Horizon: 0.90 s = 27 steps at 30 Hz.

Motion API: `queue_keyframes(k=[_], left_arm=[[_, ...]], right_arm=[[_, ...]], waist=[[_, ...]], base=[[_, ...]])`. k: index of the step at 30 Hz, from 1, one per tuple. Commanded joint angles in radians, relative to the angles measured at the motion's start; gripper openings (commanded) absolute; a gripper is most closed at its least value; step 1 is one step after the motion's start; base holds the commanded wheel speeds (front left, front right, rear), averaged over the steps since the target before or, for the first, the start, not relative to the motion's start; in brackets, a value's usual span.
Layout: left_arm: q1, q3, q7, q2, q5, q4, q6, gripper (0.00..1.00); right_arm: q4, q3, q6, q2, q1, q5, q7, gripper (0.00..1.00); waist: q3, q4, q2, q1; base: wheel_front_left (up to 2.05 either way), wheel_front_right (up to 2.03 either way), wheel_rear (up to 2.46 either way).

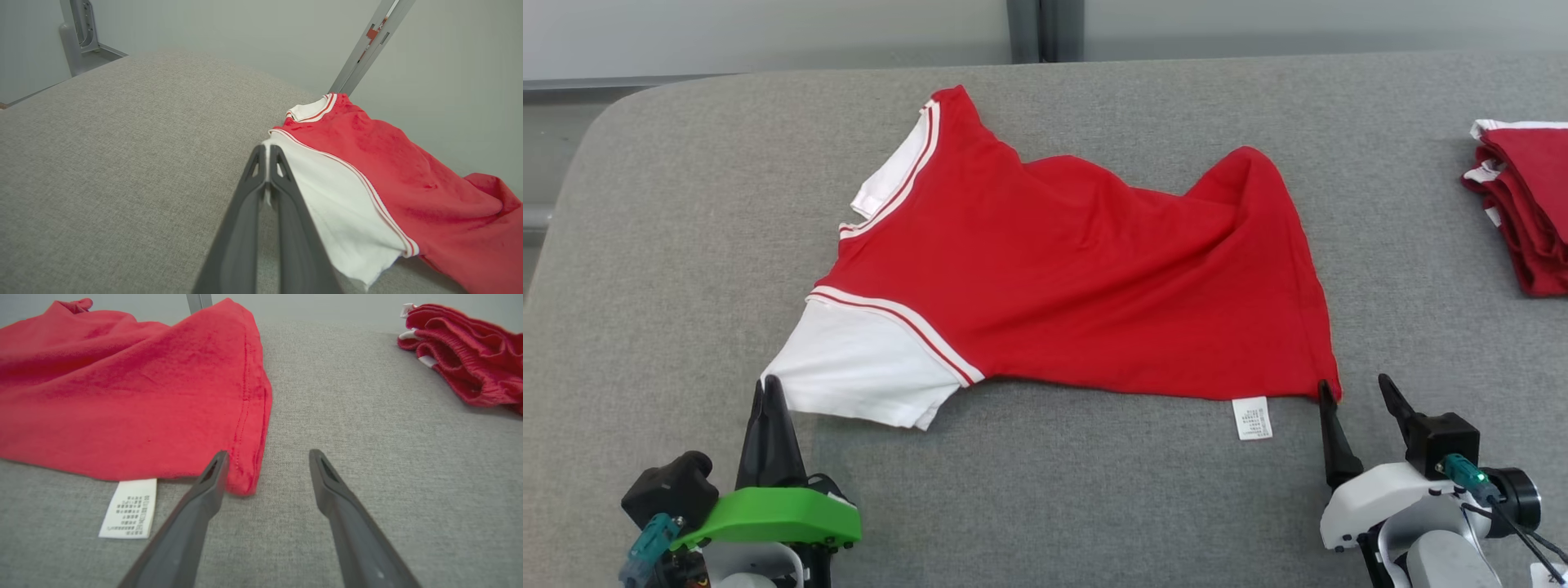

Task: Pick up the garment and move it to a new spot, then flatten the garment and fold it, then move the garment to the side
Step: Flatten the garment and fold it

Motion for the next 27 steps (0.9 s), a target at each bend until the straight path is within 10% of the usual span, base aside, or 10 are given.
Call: queue_keyframes(k=[1, 9, 10, 11, 14, 27], left_arm=[[0.013, -0.003, -0.001, -0.004, 0.004, -0.004, 0.006, 0.0], [0.011, -0.018, 0.001, -0.009, 0.003, -0.006, 0.006, 0.0], [0.012, -0.017, 0.001, -0.009, 0.002, -0.006, 0.006, 0.0], [0.012, -0.018, 0.0, -0.009, 0.002, -0.006, 0.005, 0.0], [0.015, -0.019, -0.002, -0.011, -0.001, -0.006, -0.001, 0.0], [-0.055, -0.035, -0.007, -0.008, -0.016, -0.077, -0.068, 0.0]], right_arm=[[0.02, 0.0, -0.002, -0.002, -0.021, 0.004, -0.003, 1.0], [0.184, 0.029, -0.001, -0.001, -0.08, 0.016, 0.025, 1.0], [0.197, 0.035, -0.001, 0.0, -0.084, 0.017, 0.026, 0.83], [0.209, 0.04, -0.001, 0.0, -0.091, 0.017, 0.025, 0.45], [0.236, 0.056, -0.001, 0.0, -0.105, 0.025, 0.024, 0.0], [0.011, 0.106, -0.001, -0.002, -0.139, 0.191, -0.002, 0.0]], waist=[[-0.003, 0.016, 0.0, 0.0], [-0.004, 0.044, 0.0, 0.0], [-0.005, 0.045, 0.0, 0.0], [-0.006, 0.045, 0.0, 0.0], [-0.012, 0.046, 0.0, 0.0], [-0.1, -0.012, 0.0, 0.0]], base=[[0.0, 0.0, 0.0], [0.0, 0.0, 0.0], [0.0, 0.0, 0.0], [0.0, 0.0, 0.0], [0.0, 0.0, 0.0], [0.0, 0.0, 0.0]])
